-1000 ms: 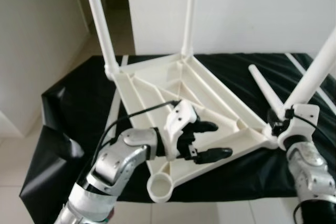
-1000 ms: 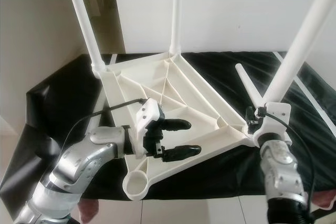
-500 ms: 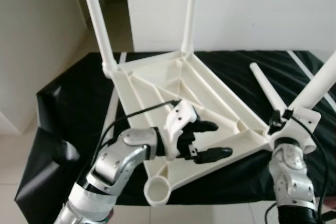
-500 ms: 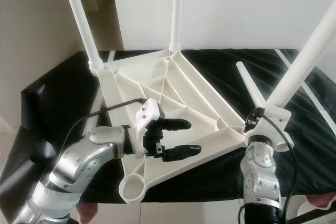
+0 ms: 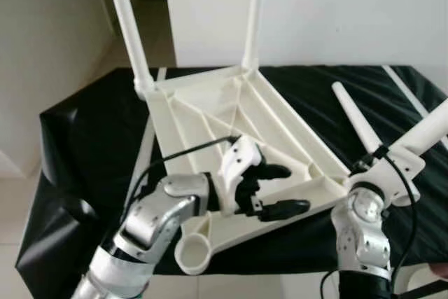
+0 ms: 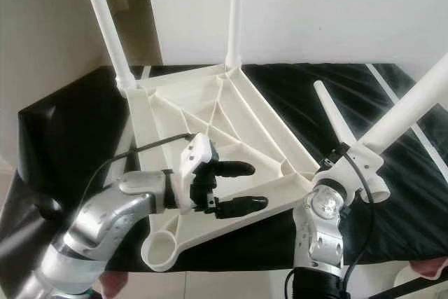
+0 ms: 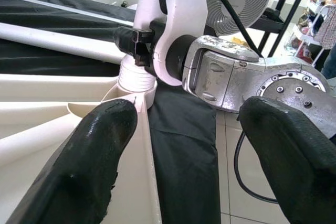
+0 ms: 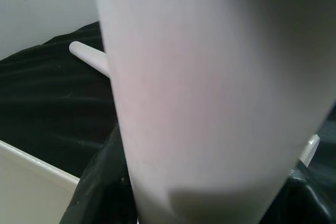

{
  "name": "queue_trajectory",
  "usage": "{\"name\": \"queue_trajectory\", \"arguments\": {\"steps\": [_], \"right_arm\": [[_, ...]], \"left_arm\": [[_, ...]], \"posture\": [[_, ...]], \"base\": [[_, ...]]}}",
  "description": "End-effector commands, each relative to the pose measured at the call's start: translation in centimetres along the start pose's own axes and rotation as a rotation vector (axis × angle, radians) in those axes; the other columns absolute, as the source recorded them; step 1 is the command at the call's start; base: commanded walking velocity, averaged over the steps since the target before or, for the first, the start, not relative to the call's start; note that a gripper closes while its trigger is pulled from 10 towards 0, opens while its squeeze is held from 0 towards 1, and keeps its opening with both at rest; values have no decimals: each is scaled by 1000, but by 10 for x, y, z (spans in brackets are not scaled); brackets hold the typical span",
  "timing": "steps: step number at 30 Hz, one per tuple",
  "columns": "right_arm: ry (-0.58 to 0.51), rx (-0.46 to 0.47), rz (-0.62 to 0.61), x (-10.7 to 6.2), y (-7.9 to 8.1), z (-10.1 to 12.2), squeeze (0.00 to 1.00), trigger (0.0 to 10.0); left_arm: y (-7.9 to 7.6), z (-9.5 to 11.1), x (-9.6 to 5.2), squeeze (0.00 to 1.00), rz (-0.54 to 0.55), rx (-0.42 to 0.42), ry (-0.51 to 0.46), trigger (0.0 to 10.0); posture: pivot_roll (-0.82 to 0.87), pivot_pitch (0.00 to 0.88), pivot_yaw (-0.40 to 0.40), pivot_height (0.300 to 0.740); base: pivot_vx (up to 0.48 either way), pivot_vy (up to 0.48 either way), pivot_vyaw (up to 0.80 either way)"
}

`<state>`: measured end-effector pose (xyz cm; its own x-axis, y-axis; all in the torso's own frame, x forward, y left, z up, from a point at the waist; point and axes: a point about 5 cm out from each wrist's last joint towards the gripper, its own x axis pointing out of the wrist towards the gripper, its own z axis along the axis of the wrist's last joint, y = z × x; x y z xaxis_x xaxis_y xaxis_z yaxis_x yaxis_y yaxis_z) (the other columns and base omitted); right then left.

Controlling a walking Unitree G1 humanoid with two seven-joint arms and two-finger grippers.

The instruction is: Building children table

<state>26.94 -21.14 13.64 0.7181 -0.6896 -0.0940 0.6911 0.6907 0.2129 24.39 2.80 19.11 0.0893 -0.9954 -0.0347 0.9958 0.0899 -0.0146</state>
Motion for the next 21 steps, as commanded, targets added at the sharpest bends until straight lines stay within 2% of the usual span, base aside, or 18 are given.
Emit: {"name": "queue_trajectory", "arguments": {"steps": [1, 5, 8, 11, 21], "right_arm": [[194, -106, -5, -14, -8, -42, 0, 10000], [158, -152, 22, -10, -7, -37, 0, 10000], [194, -179, -49, -2, -13, -38, 0, 10000], [228, -178, -57, 1, -12, -38, 0, 10000], [163, -231, -66, 4, -11, -27, 0, 10000]], "left_arm": [[-1, 3, 0, 0, -2, 12, 3, 10000], [0, 4, 1, 0, -8, 10, 2, 10000], [1, 5, 4, 0, -18, 10, 1, 10000], [1, 5, 4, 0, -18, 11, 0, 10000], [2, 5, 6, 0, -14, 10, -5, 10000]], "posture": [[-23, 0, 37, 740], [-37, 0, 48, 740], [-39, 0, 50, 740], [-43, 0, 50, 740], [-44, 0, 44, 740]], "base": [[0, 0, 0], [0, 0, 0], [0, 0, 0], [0, 0, 0], [0, 0, 0]]}}
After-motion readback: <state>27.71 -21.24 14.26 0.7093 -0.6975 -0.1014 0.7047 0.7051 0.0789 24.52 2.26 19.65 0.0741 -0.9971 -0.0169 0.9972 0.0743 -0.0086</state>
